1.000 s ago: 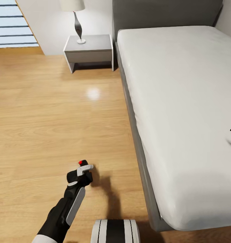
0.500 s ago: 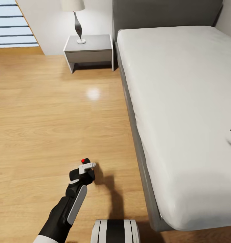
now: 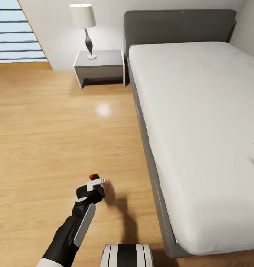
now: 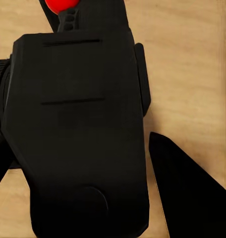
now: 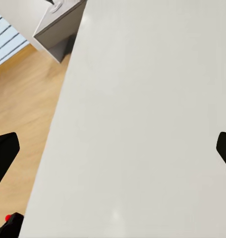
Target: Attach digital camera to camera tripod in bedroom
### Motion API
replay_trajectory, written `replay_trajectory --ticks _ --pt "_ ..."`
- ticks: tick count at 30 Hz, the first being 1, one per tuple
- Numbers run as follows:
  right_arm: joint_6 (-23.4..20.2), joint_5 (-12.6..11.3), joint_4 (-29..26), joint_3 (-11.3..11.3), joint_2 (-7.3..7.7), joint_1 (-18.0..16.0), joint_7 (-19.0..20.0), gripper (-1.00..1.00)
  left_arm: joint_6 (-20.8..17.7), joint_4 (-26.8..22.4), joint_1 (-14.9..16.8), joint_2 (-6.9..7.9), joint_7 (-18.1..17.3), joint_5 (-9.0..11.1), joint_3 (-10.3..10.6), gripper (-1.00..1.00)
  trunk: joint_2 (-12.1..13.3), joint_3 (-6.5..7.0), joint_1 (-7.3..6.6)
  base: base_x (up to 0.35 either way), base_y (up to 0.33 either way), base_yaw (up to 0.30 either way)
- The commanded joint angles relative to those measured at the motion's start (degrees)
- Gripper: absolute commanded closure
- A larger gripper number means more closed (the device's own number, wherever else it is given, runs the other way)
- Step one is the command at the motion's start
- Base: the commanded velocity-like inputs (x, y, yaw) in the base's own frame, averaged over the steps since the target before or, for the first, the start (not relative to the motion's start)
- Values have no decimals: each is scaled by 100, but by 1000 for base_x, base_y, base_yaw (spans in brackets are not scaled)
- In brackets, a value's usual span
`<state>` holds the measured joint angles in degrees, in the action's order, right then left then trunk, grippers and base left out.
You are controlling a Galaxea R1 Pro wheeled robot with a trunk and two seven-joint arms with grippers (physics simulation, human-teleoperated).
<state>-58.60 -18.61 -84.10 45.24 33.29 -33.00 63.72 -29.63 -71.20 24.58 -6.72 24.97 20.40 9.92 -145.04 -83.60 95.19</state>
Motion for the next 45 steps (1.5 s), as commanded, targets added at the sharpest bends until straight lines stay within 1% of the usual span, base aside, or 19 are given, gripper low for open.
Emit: replay_trajectory --ticks 1,6,8,9,14,15,16,18,21,24,31,39,45 --pt "-20 15 1 4 1 -4 27 -100 -12 -14 2 2 48 62 10 100 0 19 -3 0 0 0" --pt "-20 15 4 -3 -9 -4 27 -100 -1 -27 2 5 32 166 10 100 7 130 -16 0 0 0" --pt "-17 17 5 -7 -16 -4 27 -100 3 -12 2 8 24 226 10 100 9 174 -21 0 0 0" --pt "-15 25 6 -10 -23 -4 27 -100 8 -14 2 11 21 289 10 100 11 196 -24 0 0 0" --pt "-18 135 13 -21 -59 -4 28 -100 5 -42 2 19 20 397 10 100 17 307 -37 0 0 0" --pt "-19 180 10 -31 -191 2 174 -100 -4 -58 2 20 13 440 11 100 19 329 -39 0 0 0" --pt "-18 188 9 -29 -236 2 239 -100 -5 -62 2 21 12 443 12 100 20 351 -42 0 0 0" --pt "-14 211 5 -18 -389 4 512 -100 -14 -89 2 21 10 456 15 100 23 396 -47 0 0 0" --pt "-16 218 -1 -9 -439 4 667 -100 -31 -138 2 21 13 460 12 100 27 462 -55 0 0 0" --pt "-17 223 -6 -2 -464 4 807 -100 -49 -186 2 21 15 463 11 100 31 529 -63 0 0 0" --pt "18 242 7 -3 -500 11 910 -100 -59 -217 2 21 17 464 10 100 40 684 -81 0 0 0" --pt "46 307 16 5 -537 292 930 -100 -61 -223 2 21 17 465 10 100 51 861 -101 0 0 0" --pt "44 312 14 10 -546 384 936 -100 -61 -226 2 21 17 465 10 100 59 994 -117 0 0 0"
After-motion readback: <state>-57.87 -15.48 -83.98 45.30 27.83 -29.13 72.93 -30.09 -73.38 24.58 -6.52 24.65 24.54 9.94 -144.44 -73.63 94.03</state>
